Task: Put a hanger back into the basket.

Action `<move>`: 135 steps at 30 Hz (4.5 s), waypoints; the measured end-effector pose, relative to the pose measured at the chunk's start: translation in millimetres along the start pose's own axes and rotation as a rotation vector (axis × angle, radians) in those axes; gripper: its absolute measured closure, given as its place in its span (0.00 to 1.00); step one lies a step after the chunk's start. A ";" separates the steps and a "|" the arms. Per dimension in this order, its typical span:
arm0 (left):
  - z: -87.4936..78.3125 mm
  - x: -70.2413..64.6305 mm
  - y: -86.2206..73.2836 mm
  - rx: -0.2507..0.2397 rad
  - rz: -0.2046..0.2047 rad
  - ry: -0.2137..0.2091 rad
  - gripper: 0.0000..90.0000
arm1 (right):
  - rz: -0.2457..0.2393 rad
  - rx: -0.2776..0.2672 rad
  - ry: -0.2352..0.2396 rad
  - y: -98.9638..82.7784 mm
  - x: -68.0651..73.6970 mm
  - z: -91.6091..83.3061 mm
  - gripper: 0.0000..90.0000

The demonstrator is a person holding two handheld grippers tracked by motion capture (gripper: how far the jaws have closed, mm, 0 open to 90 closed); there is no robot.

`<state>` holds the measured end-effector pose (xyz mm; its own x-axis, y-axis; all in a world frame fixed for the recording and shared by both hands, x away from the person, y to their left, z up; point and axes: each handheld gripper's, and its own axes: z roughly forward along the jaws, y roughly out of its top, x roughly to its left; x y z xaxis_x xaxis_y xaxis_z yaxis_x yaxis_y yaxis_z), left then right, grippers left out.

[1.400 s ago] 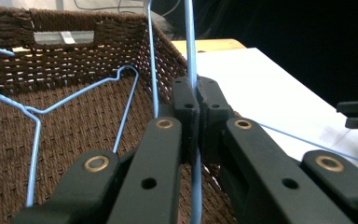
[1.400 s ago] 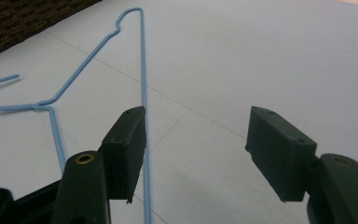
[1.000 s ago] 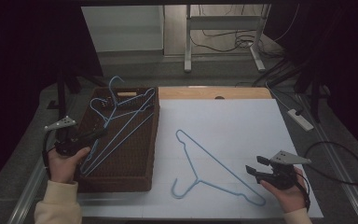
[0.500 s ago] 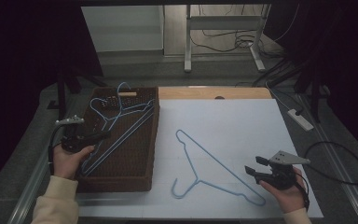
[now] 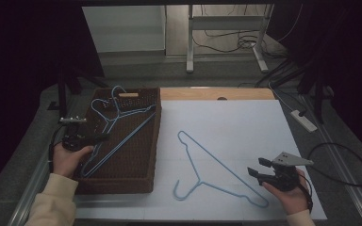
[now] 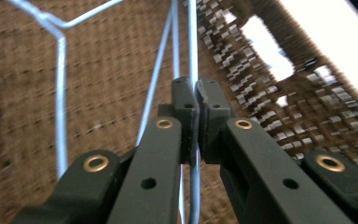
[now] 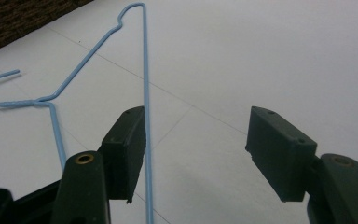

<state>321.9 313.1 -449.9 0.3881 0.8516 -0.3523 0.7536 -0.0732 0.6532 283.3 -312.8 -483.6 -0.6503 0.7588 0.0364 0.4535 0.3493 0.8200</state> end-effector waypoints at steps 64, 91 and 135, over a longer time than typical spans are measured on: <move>-25.4 -110.8 -48.8 -0.284 0.285 -0.067 0.40 | -0.024 0.011 0.057 6.6 1.9 11.4 0.42; -12.1 -116.5 -62.8 -0.263 0.319 -0.070 0.41 | -0.039 0.026 0.083 12.8 11.0 16.7 0.40; 0.9 -124.3 -63.2 -0.206 0.348 -0.096 0.41 | -0.183 0.384 0.219 103.9 47.2 181.0 1.00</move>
<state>226.5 211.3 -448.1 0.6559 0.7415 -0.1411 0.4507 -0.2348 0.8612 410.0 -141.1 -500.1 -0.8350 0.5464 0.0650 0.4854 0.6757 0.5549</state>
